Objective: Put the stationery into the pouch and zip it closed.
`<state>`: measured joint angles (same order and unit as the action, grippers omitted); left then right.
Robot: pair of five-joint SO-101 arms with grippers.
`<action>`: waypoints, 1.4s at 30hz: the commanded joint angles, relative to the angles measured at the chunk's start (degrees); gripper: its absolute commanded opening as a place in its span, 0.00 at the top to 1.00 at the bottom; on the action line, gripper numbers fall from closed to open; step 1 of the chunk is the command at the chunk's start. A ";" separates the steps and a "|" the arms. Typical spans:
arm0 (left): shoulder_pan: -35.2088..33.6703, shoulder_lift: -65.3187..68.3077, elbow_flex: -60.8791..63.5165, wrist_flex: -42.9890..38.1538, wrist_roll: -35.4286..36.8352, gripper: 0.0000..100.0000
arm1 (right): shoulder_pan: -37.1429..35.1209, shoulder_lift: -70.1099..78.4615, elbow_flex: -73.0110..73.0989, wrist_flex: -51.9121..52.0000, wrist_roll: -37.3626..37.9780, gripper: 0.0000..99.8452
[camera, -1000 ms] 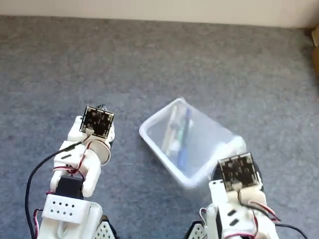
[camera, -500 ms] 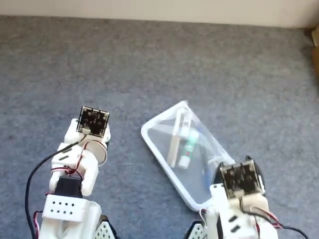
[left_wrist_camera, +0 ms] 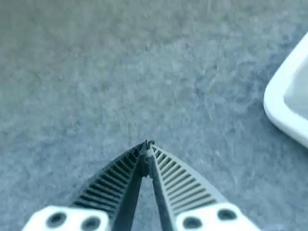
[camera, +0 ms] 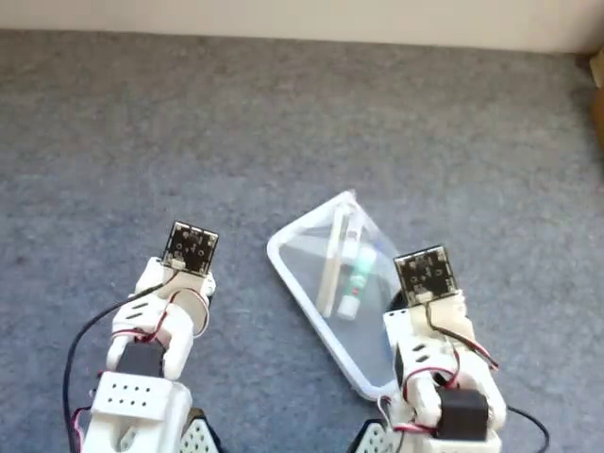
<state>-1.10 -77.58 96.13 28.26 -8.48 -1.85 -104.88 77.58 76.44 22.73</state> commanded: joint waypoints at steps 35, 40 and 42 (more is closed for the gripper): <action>-3.30 -0.92 1.54 10.99 0.35 1.00 | 0.75 -0.13 26.95 -4.70 -7.38 0.99; -3.30 -0.92 1.54 10.99 0.35 1.00 | 0.75 -0.13 26.95 -4.70 -7.38 0.99; -3.30 -0.92 1.54 10.99 0.35 1.00 | 0.75 -0.13 26.95 -4.70 -7.38 0.99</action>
<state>-3.82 -77.67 96.31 39.16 -8.48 -1.93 -105.05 95.60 69.49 15.52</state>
